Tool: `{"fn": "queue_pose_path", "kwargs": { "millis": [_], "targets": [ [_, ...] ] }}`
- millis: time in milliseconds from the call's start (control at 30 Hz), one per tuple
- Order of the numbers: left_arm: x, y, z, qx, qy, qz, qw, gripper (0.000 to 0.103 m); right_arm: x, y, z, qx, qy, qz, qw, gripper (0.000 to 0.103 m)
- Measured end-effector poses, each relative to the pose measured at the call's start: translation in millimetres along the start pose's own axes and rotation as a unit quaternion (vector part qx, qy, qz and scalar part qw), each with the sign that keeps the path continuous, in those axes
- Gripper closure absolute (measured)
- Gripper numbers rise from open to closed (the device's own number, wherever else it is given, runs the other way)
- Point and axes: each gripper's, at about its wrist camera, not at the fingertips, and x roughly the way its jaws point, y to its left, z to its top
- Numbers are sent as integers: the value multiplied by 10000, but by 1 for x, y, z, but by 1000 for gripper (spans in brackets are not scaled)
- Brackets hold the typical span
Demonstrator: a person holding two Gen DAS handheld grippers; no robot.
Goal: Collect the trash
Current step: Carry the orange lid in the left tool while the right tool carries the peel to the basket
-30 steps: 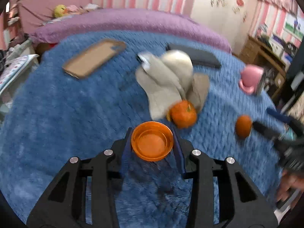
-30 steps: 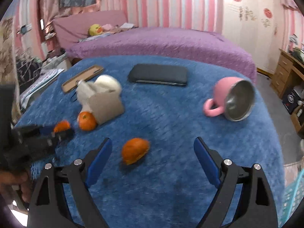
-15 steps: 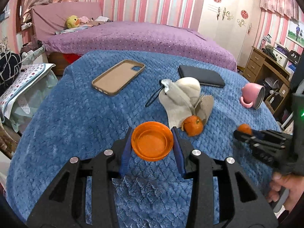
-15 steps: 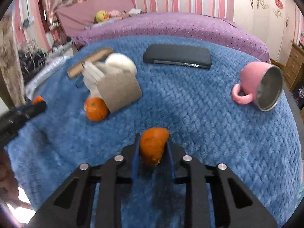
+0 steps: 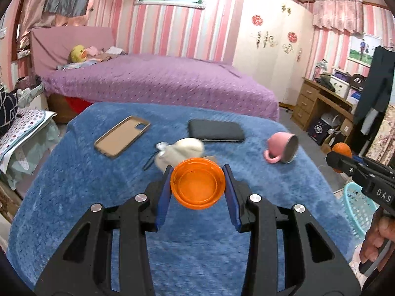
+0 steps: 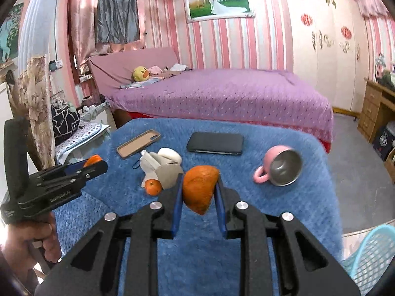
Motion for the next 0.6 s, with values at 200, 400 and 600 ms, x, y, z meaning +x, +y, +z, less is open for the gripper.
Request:
{"fn": "queue_pose_path", "kwargs": {
  "millis": [200, 400, 600],
  "targets": [
    [-3, -27, 0, -42, -74, -300, 9995, 65, -40, -55, -6, 405, -109, -498, 9979, 80],
    [-6, -46, -9, 49, 31, -540, 9985, 65, -71, -98, -29, 689, -225, -875, 9935, 79],
    [-9, -55, -12, 82, -22, -499, 9987, 65, -88, -109, -25, 735, -432, -788, 9932, 79]
  ]
}}
